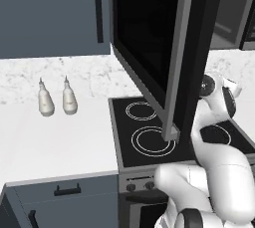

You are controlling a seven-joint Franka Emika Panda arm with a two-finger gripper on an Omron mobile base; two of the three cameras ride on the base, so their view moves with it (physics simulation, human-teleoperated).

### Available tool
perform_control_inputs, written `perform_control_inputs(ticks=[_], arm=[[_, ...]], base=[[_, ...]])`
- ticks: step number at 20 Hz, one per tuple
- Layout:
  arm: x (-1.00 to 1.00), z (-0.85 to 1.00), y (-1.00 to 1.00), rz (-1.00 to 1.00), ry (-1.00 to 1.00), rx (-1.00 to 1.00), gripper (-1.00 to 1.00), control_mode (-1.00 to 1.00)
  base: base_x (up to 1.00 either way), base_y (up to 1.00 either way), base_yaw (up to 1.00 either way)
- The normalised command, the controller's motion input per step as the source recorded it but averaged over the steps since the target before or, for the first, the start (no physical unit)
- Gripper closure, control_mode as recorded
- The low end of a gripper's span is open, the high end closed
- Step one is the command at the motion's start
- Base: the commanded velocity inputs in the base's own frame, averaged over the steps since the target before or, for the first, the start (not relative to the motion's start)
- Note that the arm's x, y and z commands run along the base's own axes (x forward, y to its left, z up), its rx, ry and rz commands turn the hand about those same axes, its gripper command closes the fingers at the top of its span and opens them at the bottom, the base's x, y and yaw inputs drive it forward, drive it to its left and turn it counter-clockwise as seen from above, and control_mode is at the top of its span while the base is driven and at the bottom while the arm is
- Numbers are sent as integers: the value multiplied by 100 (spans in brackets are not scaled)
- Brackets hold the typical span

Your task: Pick the mushroom from the sink and place it in the bowl. Then pick the bowl and place it in the microwave. Then close the microwave door and press the start button.

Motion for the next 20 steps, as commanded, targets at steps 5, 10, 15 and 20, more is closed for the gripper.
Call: perform_control_inputs(ticks=[5,10,15,20], arm=[[3,-11,3,-23,0,-18,-100,-100],[14,-9,0,-23,0,-16,-100,-100],[8,-3,0,-24,-1,-16,-100,-100],[0,0,28,-19,-12,-16,-100,-100]], base=[[0,0,0],[0,0,0],[0,0,0],[0,0,0]])
